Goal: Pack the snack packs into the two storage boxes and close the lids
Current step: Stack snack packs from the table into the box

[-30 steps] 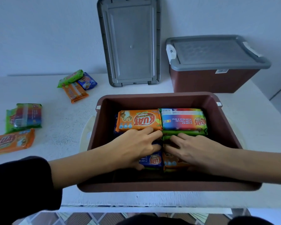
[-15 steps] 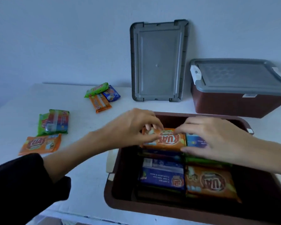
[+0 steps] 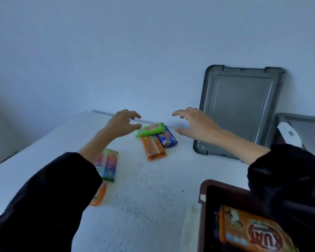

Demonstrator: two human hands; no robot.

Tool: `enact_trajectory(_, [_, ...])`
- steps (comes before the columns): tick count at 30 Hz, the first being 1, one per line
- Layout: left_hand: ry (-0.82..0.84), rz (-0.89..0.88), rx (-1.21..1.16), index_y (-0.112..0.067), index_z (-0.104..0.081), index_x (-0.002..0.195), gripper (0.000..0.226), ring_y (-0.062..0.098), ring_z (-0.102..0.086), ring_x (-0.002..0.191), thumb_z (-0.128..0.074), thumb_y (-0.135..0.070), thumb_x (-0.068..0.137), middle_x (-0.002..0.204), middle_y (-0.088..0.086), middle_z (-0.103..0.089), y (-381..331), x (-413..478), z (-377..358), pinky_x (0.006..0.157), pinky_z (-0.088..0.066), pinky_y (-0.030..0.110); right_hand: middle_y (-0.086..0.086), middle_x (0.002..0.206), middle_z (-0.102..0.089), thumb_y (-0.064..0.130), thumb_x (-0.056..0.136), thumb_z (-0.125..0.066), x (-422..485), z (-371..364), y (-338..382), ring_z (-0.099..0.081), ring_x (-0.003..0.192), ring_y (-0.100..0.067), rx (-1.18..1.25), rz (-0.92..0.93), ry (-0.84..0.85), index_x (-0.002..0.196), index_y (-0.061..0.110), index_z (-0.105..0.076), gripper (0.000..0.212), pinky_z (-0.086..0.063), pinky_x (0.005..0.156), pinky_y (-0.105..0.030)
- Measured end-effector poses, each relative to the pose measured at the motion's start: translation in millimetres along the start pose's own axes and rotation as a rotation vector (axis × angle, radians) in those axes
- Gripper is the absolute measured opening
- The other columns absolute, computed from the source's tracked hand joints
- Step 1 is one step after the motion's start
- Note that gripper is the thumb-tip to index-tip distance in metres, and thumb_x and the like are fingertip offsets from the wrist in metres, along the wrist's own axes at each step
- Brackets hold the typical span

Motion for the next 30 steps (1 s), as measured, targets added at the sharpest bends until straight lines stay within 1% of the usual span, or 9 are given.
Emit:
enact_trajectory(3, [0.204, 0.302, 0.229, -0.015, -0.039, 0.137, 0.066, 0.030, -0.041, 0.128, -0.059, -0.049, 0.084, 0.141, 0.014, -0.038, 54, 13, -16, 0.104, -0.036, 0.041, -0.012, 0.125, -0.050, 0.030, 0.086, -0.059, 44, -41, -10, -0.045, 0.118, -0.026, 0.004, -0.051, 0.097, 0.137, 0.020, -0.039, 0.056, -0.040, 0.090, -0.033])
enact_trajectory(6, [0.347, 0.430, 0.321, -0.012, -0.031, 0.141, 0.083, 0.032, -0.041, 0.128, -0.056, -0.062, 0.079, 0.143, 0.015, -0.032, 89, 1, -35, 0.104, -0.035, 0.041, -0.012, 0.136, -0.043, 0.035, 0.087, -0.059, 77, -81, -23, -0.039, 0.126, -0.026, 0.035, -0.084, 0.201, 0.141, 0.020, -0.033, 0.062, -0.037, 0.094, -0.033])
enact_trajectory(13, [0.307, 0.373, 0.448, -0.013, -0.044, 0.128, 0.076, 0.028, -0.046, 0.119, -0.063, -0.061, 0.072, 0.127, 0.011, -0.046, 96, -25, -60, 0.094, -0.041, 0.037, -0.010, 0.154, -0.018, 0.041, 0.095, -0.041, 116, -135, -33, -0.018, 0.141, -0.028, -0.025, -0.051, 0.388, 0.147, 0.026, -0.019, 0.058, -0.020, 0.113, -0.038])
enact_trajectory(18, [0.214, 0.325, 0.364, -0.009, -0.055, 0.115, 0.054, 0.026, -0.054, 0.108, -0.072, -0.037, 0.073, 0.118, 0.010, -0.053, 91, -26, -56, 0.088, -0.049, 0.035, -0.015, 0.127, -0.036, 0.038, 0.091, -0.052, 117, -137, -25, -0.037, 0.121, -0.030, -0.039, -0.045, 0.333, 0.139, 0.022, -0.035, 0.054, -0.035, 0.099, -0.034])
enact_trajectory(21, [0.182, 0.213, 0.308, -0.009, -0.058, 0.111, 0.049, 0.024, -0.053, 0.104, -0.074, -0.030, 0.070, 0.117, 0.008, -0.053, 85, -30, -54, 0.085, -0.049, 0.035, -0.016, 0.129, -0.034, 0.039, 0.086, -0.058, 116, -130, -20, -0.036, 0.121, -0.031, -0.111, -0.075, 0.417, 0.136, 0.021, -0.033, 0.059, -0.038, 0.100, -0.040])
enact_trajectory(23, [0.227, 0.082, 0.239, -0.012, -0.060, 0.112, 0.047, 0.022, -0.050, 0.108, -0.073, -0.026, 0.070, 0.125, 0.006, -0.049, 79, -33, -56, 0.088, -0.047, 0.033, -0.016, 0.131, -0.034, 0.036, 0.082, -0.065, 115, -124, -18, -0.038, 0.122, -0.032, -0.145, -0.124, 0.526, 0.134, 0.020, -0.030, 0.065, -0.038, 0.099, -0.041])
enact_trajectory(26, [0.329, -0.053, 0.210, -0.019, -0.054, 0.122, 0.049, 0.021, -0.041, 0.124, -0.069, -0.026, 0.076, 0.145, 0.003, -0.032, 70, -43, -61, 0.099, -0.041, 0.033, -0.016, 0.133, -0.038, 0.035, 0.075, -0.073, 114, -115, -14, -0.043, 0.121, -0.031, -0.240, -0.184, 0.666, 0.134, 0.015, -0.027, 0.077, -0.040, 0.095, -0.039])
enact_trajectory(28, [0.298, -0.040, 0.275, -0.024, -0.042, 0.133, 0.061, 0.022, -0.036, 0.129, -0.067, -0.035, 0.078, 0.149, 0.004, -0.024, 68, -48, -61, 0.101, -0.041, 0.035, -0.015, 0.135, -0.036, 0.041, 0.072, -0.075, 114, -114, -10, -0.041, 0.124, -0.031, -0.264, -0.168, 0.642, 0.136, 0.015, -0.028, 0.083, -0.039, 0.098, -0.040])
enact_trajectory(30, [0.238, 0.008, 0.369, -0.026, -0.032, 0.140, 0.076, 0.022, -0.037, 0.128, -0.067, -0.048, 0.076, 0.148, 0.004, -0.025, 68, -52, -59, 0.101, -0.042, 0.036, -0.015, 0.138, -0.033, 0.043, 0.071, -0.075, 114, -121, -8, -0.037, 0.127, -0.032, -0.169, -0.100, 0.563, 0.140, 0.021, -0.028, 0.086, -0.037, 0.101, -0.040])
Point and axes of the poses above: each hand's wrist, its own x-axis towards the middle knuckle, its own z-axis out of the back of the hand, y = z × x, the point moved 3 cm from there along x, towards the middle knuckle
